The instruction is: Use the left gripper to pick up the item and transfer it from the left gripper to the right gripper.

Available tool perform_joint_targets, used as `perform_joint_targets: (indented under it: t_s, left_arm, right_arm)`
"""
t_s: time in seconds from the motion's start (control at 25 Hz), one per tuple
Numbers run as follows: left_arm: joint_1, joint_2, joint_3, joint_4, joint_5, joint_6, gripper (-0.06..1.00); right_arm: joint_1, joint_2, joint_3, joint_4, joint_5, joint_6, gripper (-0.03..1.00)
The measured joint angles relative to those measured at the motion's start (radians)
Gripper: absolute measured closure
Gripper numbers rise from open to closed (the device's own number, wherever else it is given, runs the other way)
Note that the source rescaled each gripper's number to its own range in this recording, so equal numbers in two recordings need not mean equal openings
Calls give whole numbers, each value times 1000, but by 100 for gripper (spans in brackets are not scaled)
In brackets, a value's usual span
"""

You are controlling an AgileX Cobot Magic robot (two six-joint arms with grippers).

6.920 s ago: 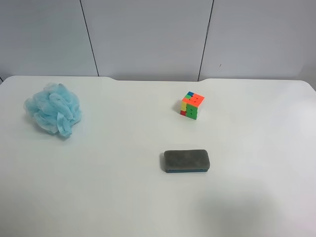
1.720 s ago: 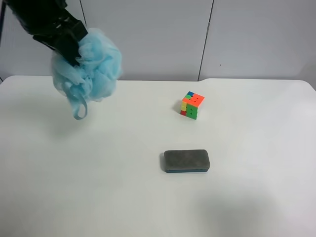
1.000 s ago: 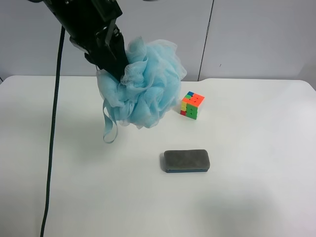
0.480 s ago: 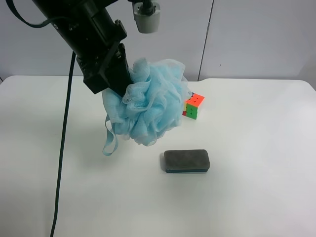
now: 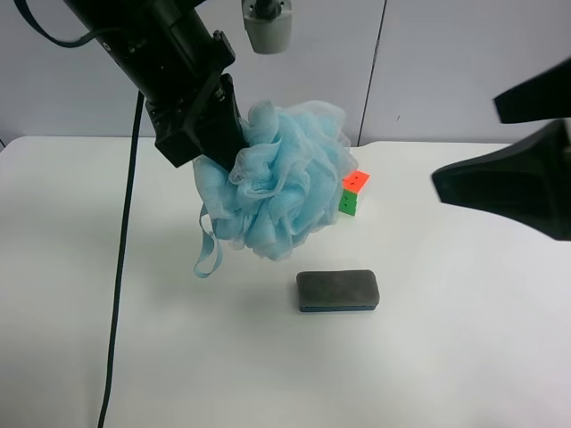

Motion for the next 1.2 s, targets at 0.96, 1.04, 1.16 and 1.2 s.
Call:
perform_joint_targets:
  t_s: [0.96, 1.04, 1.16, 1.2]
  left_arm:
    - [0, 0, 3, -212, -23, 129, 94]
    - [0, 0, 3, -217, -23, 139, 94]
    - [0, 0, 3, -224, -23, 146, 94]
    - [0, 0, 3, -224, -23, 147, 94]
  right_arm:
    - [149, 420, -19, 371, -321, -410, -3]
    - [149, 433, -19, 371, -321, -410, -3]
    - [149, 447, -19, 373, -321, -411, -2]
    - [149, 448, -19, 373, -321, -414, 4]
